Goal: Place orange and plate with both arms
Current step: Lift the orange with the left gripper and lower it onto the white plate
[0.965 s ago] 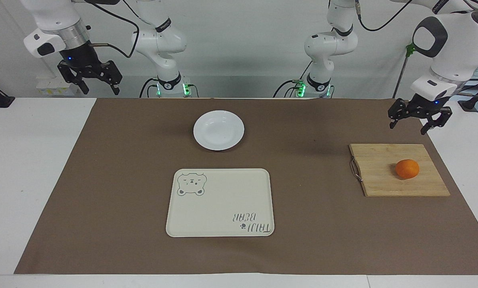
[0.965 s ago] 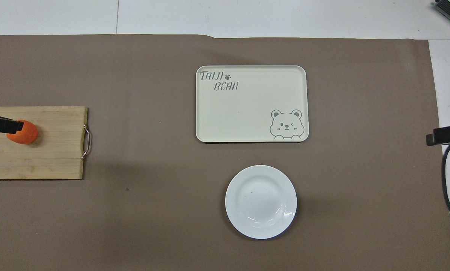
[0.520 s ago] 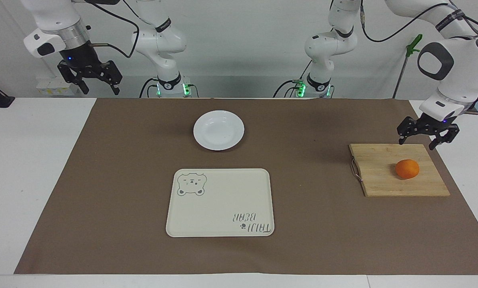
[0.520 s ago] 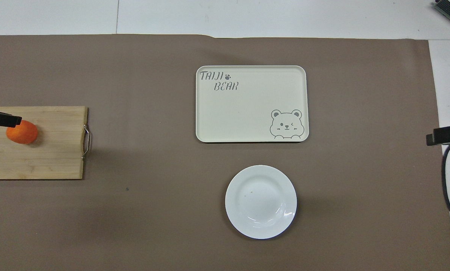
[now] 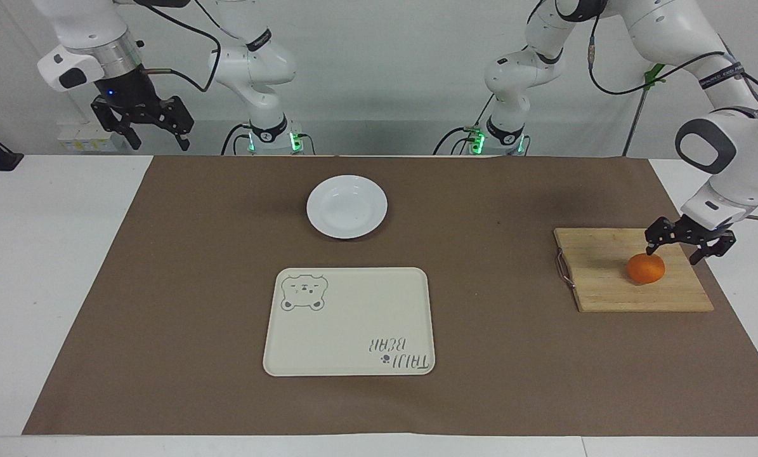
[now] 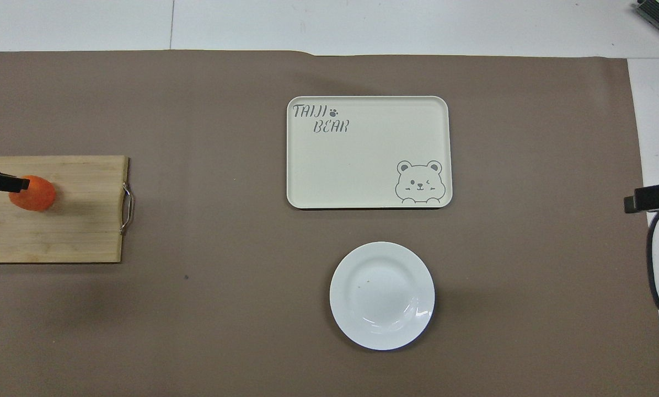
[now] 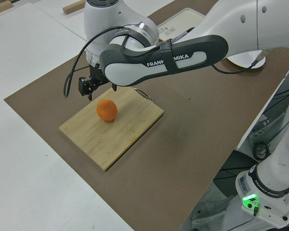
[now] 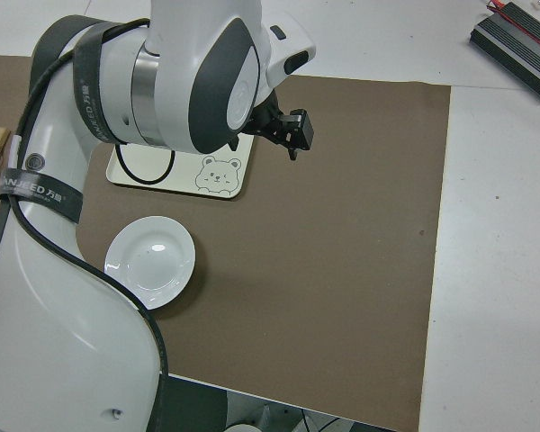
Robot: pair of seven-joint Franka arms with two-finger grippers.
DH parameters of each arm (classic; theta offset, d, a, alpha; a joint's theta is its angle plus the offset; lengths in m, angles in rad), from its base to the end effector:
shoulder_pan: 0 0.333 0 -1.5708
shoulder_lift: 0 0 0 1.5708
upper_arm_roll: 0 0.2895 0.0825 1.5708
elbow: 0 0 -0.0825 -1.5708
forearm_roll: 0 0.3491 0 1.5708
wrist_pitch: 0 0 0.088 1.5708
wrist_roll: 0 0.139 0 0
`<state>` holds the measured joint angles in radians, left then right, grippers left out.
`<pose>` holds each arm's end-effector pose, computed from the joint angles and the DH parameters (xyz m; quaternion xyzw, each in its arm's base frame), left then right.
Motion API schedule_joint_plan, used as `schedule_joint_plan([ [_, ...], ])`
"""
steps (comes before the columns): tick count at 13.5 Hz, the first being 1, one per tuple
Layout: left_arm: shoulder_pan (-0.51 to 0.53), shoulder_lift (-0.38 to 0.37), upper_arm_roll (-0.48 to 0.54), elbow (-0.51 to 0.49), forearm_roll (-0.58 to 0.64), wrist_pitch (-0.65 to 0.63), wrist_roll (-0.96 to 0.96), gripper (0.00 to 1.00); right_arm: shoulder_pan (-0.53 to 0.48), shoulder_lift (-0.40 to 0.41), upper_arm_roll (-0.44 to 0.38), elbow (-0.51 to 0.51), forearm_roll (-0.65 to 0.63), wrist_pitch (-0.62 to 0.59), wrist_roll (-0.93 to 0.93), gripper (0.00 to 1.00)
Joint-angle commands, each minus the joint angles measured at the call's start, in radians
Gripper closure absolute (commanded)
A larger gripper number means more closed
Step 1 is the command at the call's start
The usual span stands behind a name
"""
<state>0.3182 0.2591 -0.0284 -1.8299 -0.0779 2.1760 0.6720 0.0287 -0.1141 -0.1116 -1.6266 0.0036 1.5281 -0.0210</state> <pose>0.5742 0.1668 0.3599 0.9840 -0.1686 0.0554 0.0123 0.4812 -0.0424 0.5947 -0.9995 0.0305 -0.0079 0.0077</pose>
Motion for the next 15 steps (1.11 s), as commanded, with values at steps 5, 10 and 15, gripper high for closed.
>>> schedule_joint_plan([
  [5, 0.021, 0.014, -0.007, -0.114, -0.066, 0.128, 0.035, 0.0, -0.003, -0.01, 0.003, 0.001, -0.014, -0.016, -0.017, 0.0],
  [10, -0.037, 0.005, -0.008, -0.1, -0.065, 0.084, 0.028, 1.0, -0.003, -0.01, 0.003, 0.001, -0.014, -0.016, -0.017, 0.0],
  [15, -0.281, -0.092, -0.01, -0.112, -0.066, -0.094, -0.15, 1.0, -0.003, -0.01, 0.003, 0.001, -0.014, -0.014, -0.017, 0.0],
])
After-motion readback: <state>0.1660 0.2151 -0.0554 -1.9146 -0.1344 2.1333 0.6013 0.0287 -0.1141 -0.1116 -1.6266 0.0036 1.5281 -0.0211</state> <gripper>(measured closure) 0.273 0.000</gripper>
